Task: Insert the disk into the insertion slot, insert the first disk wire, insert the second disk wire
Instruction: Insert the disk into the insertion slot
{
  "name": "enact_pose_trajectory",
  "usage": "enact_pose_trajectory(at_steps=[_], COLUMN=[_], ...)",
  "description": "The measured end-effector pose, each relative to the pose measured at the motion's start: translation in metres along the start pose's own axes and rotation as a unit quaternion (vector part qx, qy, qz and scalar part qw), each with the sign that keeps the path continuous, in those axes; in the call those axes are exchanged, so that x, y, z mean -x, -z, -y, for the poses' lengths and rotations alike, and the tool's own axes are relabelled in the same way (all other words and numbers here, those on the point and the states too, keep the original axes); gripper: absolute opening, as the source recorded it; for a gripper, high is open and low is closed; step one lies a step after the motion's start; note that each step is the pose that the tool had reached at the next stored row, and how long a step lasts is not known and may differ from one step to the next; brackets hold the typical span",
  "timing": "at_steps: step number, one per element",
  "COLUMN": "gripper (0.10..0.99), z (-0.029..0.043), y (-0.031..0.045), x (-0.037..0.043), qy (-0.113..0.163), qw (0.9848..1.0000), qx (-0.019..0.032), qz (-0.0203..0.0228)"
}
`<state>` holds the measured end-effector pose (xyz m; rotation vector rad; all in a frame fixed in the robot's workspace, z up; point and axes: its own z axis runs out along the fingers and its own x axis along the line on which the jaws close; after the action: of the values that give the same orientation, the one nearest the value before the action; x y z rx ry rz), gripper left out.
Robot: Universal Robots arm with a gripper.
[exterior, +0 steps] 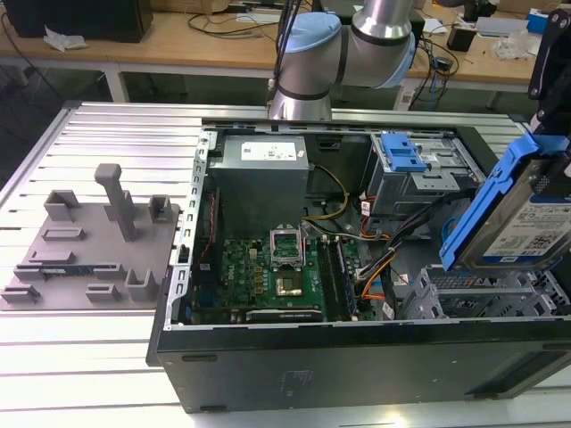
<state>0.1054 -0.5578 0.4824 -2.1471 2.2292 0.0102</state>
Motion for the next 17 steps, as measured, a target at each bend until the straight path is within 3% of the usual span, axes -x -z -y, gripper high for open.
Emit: enact_pose_trajectory(at_steps=[2, 7, 17], gripper=[0.369, 0.369, 0.369], z=[-0.0001, -0.0002, 0.0], y=[-0.0005, -0.0016, -0.002], x=[0.0014, 0.0054, 0.0056], qy=[0.0, 0.01, 0.013], qw=[1.0, 0.9999, 0.9999], qx=[0.0034, 0.004, 0.0044], qz=[-0.0001, 0.0, 0.0001])
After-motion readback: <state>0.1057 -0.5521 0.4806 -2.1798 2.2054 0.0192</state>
